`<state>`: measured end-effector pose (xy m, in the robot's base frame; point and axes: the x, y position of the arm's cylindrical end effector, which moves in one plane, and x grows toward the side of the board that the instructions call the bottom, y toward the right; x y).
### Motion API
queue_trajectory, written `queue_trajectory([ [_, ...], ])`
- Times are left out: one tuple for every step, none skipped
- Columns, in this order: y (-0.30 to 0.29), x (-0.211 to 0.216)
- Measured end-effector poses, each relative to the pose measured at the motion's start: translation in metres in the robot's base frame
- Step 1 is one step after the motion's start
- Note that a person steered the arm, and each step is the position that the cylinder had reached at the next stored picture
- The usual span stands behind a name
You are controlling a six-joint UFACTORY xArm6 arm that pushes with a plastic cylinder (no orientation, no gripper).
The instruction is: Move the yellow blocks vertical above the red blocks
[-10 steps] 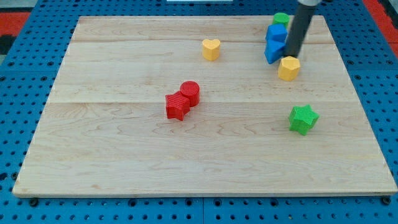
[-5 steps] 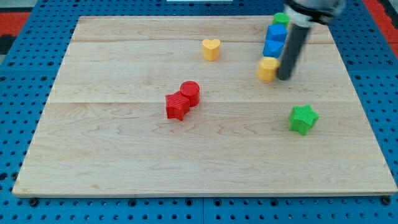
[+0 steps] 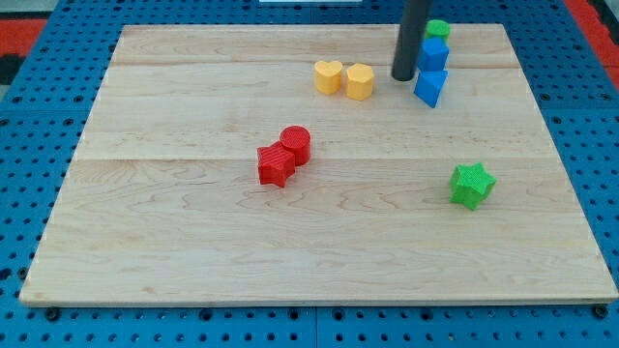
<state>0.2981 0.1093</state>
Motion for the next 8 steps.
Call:
queue_trajectory([
  [-0.049, -0.006],
  [-0.112, -0.009],
  [-0.142, -0.020],
  [-0.166, -0.026],
  [-0.082, -0.021],
  [-0.033, 0.000],
  [-0.061, 0.007],
  [-0.052, 0.041],
])
